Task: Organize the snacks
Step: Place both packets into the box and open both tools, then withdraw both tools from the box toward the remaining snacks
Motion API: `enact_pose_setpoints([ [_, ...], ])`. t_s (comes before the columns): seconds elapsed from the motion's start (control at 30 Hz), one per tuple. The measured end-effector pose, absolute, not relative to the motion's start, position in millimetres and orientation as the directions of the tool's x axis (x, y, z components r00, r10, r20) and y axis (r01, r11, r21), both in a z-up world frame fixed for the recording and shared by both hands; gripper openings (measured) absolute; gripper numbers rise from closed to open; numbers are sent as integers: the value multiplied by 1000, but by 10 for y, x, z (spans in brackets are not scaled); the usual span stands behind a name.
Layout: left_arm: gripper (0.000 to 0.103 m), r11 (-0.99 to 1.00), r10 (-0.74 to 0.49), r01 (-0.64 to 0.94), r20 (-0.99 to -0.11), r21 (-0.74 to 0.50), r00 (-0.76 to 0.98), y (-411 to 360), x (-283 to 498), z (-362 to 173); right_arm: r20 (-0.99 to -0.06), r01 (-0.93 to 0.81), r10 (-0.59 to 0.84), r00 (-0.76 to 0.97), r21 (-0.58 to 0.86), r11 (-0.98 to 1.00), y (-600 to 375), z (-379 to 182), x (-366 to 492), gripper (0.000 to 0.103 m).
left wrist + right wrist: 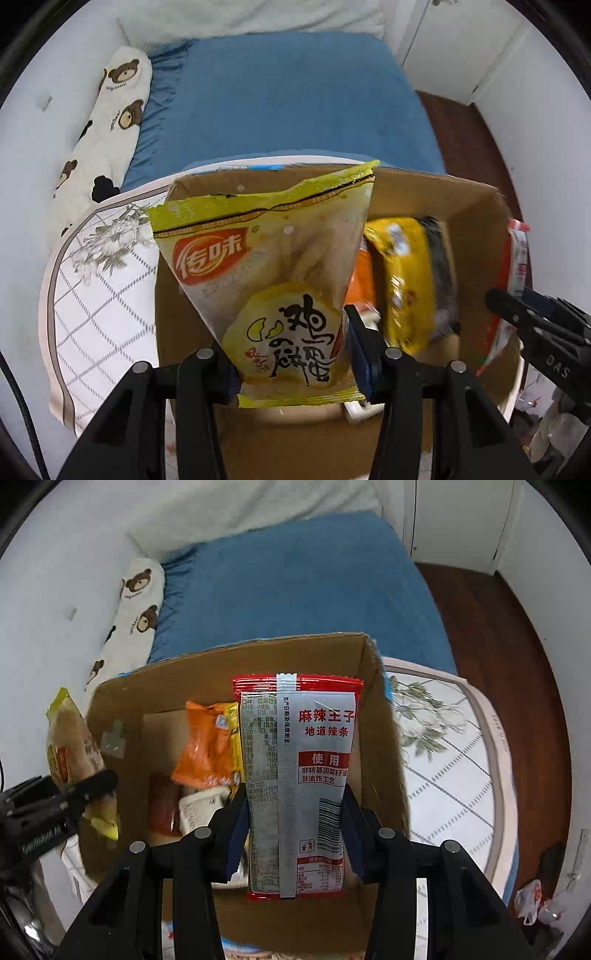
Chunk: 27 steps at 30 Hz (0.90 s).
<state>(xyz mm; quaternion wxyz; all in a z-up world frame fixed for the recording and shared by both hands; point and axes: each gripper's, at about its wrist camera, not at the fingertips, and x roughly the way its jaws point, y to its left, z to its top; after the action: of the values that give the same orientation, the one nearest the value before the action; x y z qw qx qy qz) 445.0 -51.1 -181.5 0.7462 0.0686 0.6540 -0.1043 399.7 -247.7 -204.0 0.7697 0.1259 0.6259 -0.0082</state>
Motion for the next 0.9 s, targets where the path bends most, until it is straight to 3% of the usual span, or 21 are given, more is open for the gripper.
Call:
enact_pose_setpoints([
  [0.13,45,972,-58,230,-996,-42,64,-485,4706,-2105,-972,183,152,177,184,966,-2537,-2321,4174,48],
  [0.2,45,974,-34,224,-998,-21,52,-476,4789,-2208,-975,198,147,167,179,964,-2577,-2401,4248,54],
  [0.23,47,974,-22,226,-998,-10,53,-476,4821,-2252,-976,203,148,158,178,963,-2585,-2430,4273,61],
  [0.27,53,974,-6,227,-999,6,51,-490,4853,-2280,-978,209,147,150,177,962,-2592,-2459,4302,82],
  [0.3,56,975,-4,224,-999,5,43,-488,4878,-2313,-976,210,155,153,185,960,-2604,-2469,4299,91],
  [0.37,81,975,-11,224,-999,-4,31,-479,4914,-2368,-978,204,140,153,170,964,-2575,-2466,4326,91],
  [0.4,84,974,-8,226,-1000,-1,31,-480,4925,-2386,-979,202,132,155,162,966,-2575,-2485,4340,91],
  [0.9,84,974,-25,227,-989,9,148,-535,4522,-2135,-981,205,98,168,132,970,-2497,-2380,4049,93],
])
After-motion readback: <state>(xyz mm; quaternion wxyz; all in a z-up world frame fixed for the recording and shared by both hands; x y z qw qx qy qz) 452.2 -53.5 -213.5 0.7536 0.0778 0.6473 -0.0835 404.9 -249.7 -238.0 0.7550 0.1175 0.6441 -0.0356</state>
